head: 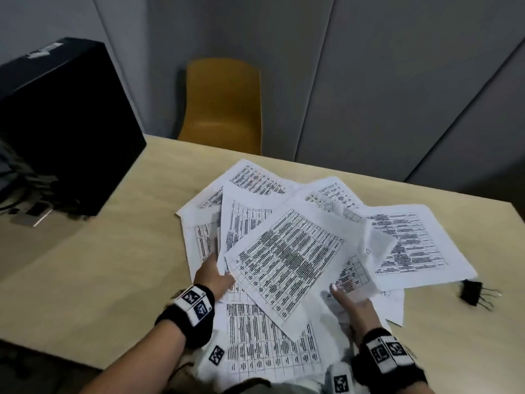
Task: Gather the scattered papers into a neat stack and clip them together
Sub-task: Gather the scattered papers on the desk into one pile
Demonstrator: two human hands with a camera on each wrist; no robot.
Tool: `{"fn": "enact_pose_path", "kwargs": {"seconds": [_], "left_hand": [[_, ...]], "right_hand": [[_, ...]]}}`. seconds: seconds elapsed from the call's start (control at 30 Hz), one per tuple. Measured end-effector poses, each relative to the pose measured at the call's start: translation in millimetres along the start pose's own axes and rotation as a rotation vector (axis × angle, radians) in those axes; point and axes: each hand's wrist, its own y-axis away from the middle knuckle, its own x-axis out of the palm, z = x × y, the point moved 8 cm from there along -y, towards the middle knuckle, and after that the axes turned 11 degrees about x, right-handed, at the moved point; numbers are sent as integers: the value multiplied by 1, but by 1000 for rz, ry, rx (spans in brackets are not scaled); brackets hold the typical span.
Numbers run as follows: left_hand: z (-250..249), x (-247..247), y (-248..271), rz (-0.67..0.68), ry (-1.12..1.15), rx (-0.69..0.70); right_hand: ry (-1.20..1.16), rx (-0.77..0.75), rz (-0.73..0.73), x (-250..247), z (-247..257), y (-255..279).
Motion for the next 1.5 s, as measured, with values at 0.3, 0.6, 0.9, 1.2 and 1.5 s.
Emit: {"fn": "enact_pose_path", "kwargs": {"seconds": [0.3,0.6,0.9,1.2,1.5], "left_hand": [[0,4,-2,22,-27,81],[19,-18,-8,-42,458,-65],[-8,7,9,249,525,-40],[1,13,21,350,600,-65],[28,-12,16,84,371,-25]], "right_hand": [[-34,-106,-92,-2,8,19],[-248,36,179,4,-11,18],[7,117,214,16,-20,15],[-124,132,282,25,-13,23],[-57,-86,81,11,8,22]]}}
